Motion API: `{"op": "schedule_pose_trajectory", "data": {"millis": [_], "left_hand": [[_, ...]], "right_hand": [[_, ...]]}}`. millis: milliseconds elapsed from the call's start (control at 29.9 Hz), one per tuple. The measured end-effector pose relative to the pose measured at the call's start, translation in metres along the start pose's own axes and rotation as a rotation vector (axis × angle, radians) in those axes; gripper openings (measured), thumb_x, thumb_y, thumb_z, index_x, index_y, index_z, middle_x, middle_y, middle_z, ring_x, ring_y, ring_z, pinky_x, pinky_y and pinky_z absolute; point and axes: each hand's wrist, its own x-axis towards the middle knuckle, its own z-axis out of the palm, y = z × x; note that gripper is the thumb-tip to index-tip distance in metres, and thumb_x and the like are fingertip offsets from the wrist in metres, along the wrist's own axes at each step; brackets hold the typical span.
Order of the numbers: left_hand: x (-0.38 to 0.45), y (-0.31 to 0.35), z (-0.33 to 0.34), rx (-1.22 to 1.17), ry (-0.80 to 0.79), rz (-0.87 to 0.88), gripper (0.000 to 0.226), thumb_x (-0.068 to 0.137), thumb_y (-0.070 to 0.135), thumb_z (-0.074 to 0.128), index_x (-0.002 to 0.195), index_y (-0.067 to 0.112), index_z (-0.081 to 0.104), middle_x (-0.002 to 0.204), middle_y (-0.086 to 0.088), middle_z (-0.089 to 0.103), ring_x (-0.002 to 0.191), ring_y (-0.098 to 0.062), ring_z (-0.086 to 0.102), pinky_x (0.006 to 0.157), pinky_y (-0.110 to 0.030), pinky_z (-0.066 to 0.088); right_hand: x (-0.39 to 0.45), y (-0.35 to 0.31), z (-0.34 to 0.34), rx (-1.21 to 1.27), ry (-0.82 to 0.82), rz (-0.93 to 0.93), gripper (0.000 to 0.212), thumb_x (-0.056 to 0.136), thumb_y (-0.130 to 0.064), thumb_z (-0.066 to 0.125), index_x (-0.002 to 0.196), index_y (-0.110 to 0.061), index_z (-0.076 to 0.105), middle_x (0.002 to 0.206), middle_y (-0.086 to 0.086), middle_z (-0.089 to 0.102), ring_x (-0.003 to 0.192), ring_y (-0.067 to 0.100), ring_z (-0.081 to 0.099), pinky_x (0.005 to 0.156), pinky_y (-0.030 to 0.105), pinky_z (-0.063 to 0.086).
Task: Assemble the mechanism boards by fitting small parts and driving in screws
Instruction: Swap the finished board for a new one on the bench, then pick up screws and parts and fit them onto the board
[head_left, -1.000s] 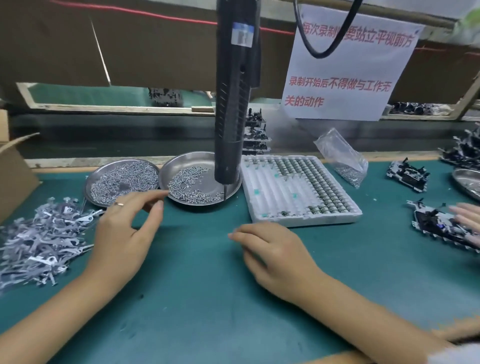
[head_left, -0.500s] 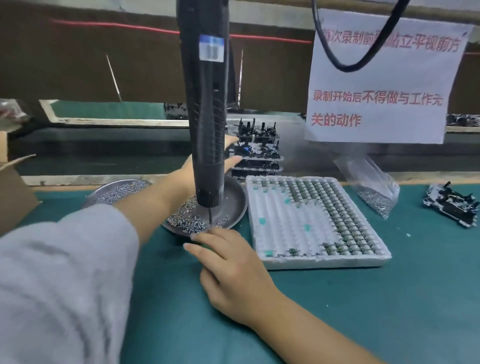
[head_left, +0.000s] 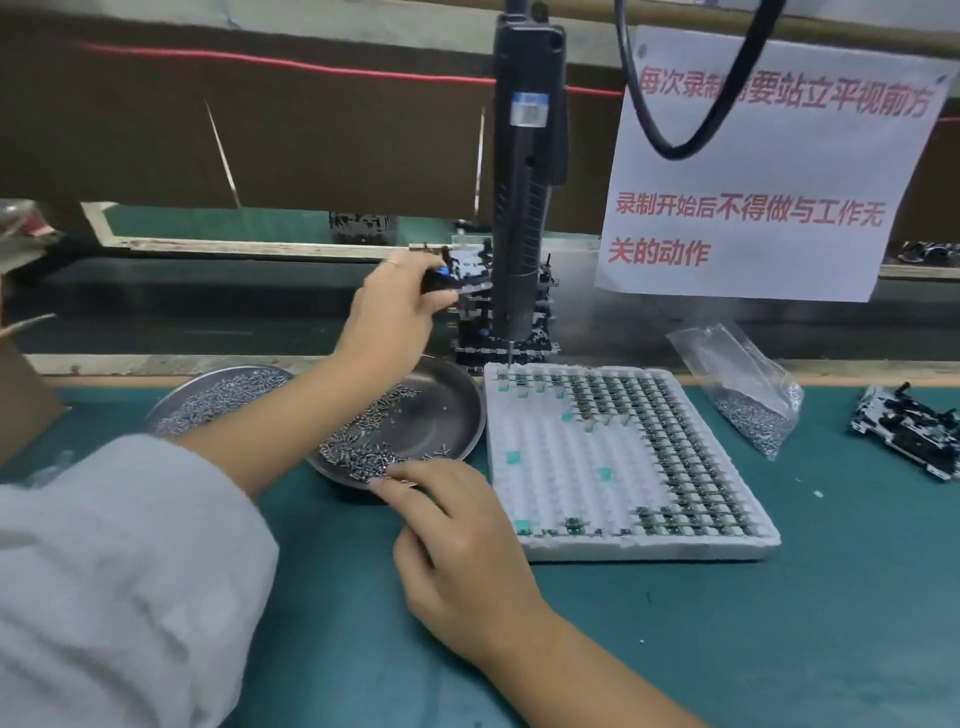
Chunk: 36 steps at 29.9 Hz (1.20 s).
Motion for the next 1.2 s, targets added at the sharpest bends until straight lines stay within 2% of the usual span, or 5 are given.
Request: {"op": "schedule_pose_trajectory", "data": {"millis": [367, 601, 801, 1035, 1202], "left_hand": [[-0.162, -0.051, -0.106, 0.206, 0.004, 0.251, 0.037, 0.086, 0.039, 0.051, 0.108, 0.011, 0.061, 0.099, 0.001, 0.059, 0.073, -0.02, 0.06, 0.066, -0.034, 0.053], [-0.225, -0.07, -0.107, 0.384, -0.249, 0.375, 0.044, 0.096, 0.048, 0.031, 0.104, 0.019, 0.063, 0.092, 0.004, 0.065, 0.057, -0.014, 0.061, 0.05, -0.025, 0.047], [-0.214, -0.094, -0.115, 0.381, -0.15, 0.288, 0.051, 0.084, 0.057, 0.048, 0.114, 0.02, 0.066, 0.103, 0.007, 0.068, 0.094, -0.013, 0.062, 0.08, -0.031, 0.043], [-0.178, -0.13, -0.122, 0.689, -0.128, -0.199, 0.021, 0.09, 0.023, 0.06, 0.108, 0.016, 0.067, 0.091, -0.001, 0.071, 0.098, -0.028, 0.056, 0.082, -0.04, 0.024], [-0.175, -0.124, -0.13, 0.568, 0.05, -0.158, 0.013, 0.092, 0.022, 0.059, 0.101, 0.023, 0.069, 0.087, 0.004, 0.071, 0.093, -0.026, 0.058, 0.073, -0.035, 0.019]], "right_hand": [[-0.008, -0.016, -0.017, 0.085, 0.333, 0.018, 0.026, 0.094, -0.016, 0.047, 0.119, -0.013, 0.051, 0.113, 0.005, 0.048, 0.103, 0.022, 0.053, 0.091, 0.036, 0.045], [-0.012, -0.033, -0.015, -0.08, -0.268, -0.336, 0.034, 0.091, -0.033, 0.059, 0.112, -0.007, 0.066, 0.103, 0.009, 0.065, 0.093, 0.027, 0.059, 0.079, 0.039, 0.048], [-0.013, -0.033, -0.011, -0.113, -0.435, -0.335, 0.032, 0.093, -0.034, 0.057, 0.11, -0.01, 0.068, 0.101, 0.006, 0.065, 0.089, 0.029, 0.06, 0.075, 0.039, 0.05], [-0.012, -0.032, -0.012, -0.119, -0.416, -0.273, 0.037, 0.09, -0.039, 0.059, 0.115, -0.012, 0.066, 0.107, 0.002, 0.066, 0.095, 0.023, 0.061, 0.081, 0.036, 0.048], [-0.012, -0.034, -0.013, -0.02, -0.269, -0.223, 0.035, 0.095, -0.031, 0.051, 0.109, -0.005, 0.068, 0.104, 0.006, 0.067, 0.091, 0.024, 0.06, 0.082, 0.035, 0.046]]}}
